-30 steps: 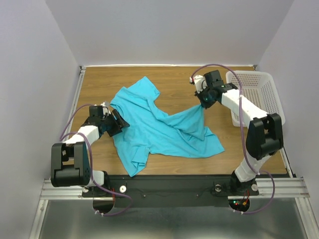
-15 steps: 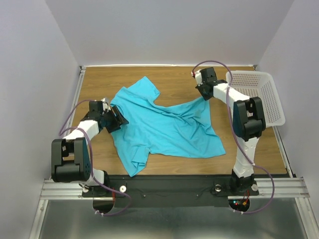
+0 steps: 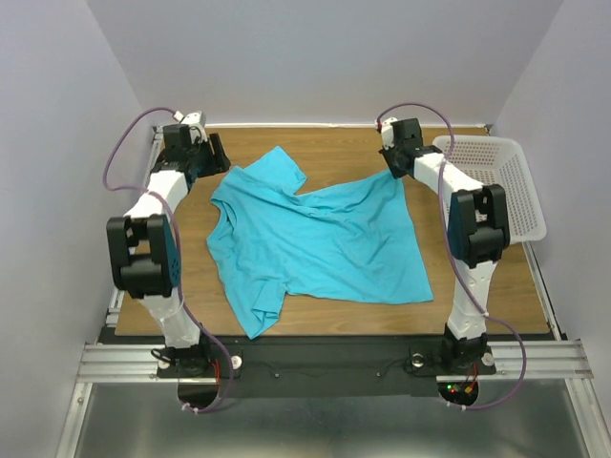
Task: Fold and stack the t-shirts
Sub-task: Flatten the tshirt out
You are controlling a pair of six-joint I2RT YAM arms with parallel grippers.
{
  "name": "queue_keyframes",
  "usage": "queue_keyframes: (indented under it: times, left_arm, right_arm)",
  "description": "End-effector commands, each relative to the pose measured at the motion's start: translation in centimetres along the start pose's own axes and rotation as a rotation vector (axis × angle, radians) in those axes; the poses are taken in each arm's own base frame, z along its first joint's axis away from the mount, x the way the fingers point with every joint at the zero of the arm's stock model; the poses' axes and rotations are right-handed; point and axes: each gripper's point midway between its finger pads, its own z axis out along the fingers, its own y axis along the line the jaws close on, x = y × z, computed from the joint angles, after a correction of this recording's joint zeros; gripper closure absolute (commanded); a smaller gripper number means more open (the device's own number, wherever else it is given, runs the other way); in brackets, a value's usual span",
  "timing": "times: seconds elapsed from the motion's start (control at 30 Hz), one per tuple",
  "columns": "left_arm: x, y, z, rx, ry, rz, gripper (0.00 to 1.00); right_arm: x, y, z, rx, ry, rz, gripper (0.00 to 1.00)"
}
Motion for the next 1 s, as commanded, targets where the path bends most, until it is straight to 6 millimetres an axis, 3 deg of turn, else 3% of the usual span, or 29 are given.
queue_keyframes:
  times: [0.0, 0.03, 0.07, 0.1, 0.17, 0.2, 0.23, 0.43, 0.6, 0.83, 0.97]
  left_arm:
    - [-1.4, 0.5, 3.6, 0.027, 0.010, 0.120, 0.31]
    - [-0.5, 0.6, 4.9, 0.054, 0.041, 0.130, 0.31]
    - [-1.7, 0.4, 4.8, 0.058, 0.016, 0.165, 0.31]
    - [-0.6, 0.6, 5.8, 0.071, 0.057, 0.161, 0.31]
    - [-1.9, 0.4, 6.5, 0.084, 0.042, 0.186, 0.31]
    - [-0.6, 0.8, 7.5, 0.090, 0.085, 0.177, 0.31]
    - [-1.7, 0.5, 7.8, 0.100, 0.070, 0.186, 0.31]
    - [0.4, 0.9, 11.2, 0.135, 0.158, 0.141, 0.31]
    - [0.8, 0.5, 13.4, 0.163, 0.176, 0.126, 0.31]
    - [2.4, -0.8, 15.0, 0.216, 0.230, 0.110, 0.32]
    - [3.5, -0.4, 15.1, 0.200, 0.265, 0.092, 0.37]
  right_arm:
    - [-2.7, -0.2, 0.2, -0.014, -0.088, 0.054, 0.99]
    - [-2.7, -0.3, 0.4, -0.020, -0.090, 0.059, 0.99]
    - [-2.6, -0.2, 0.4, -0.021, -0.087, 0.061, 0.99]
    - [-2.6, -0.2, 0.4, -0.026, -0.089, 0.063, 0.99]
    - [-2.5, -0.3, 0.7, -0.030, -0.087, 0.071, 0.99]
    - [-2.4, -0.3, 0.7, -0.034, -0.086, 0.076, 0.99]
    - [-2.2, -0.3, 0.8, -0.037, -0.084, 0.079, 0.99]
    - [-1.8, -0.3, 1.1, -0.047, -0.075, 0.089, 0.99]
    - [-1.4, 0.0, 1.3, -0.061, -0.069, 0.088, 0.99]
    - [-1.0, 0.3, 1.6, -0.066, -0.058, 0.091, 0.99]
    - [-0.9, 0.2, 1.5, -0.065, -0.058, 0.091, 0.99]
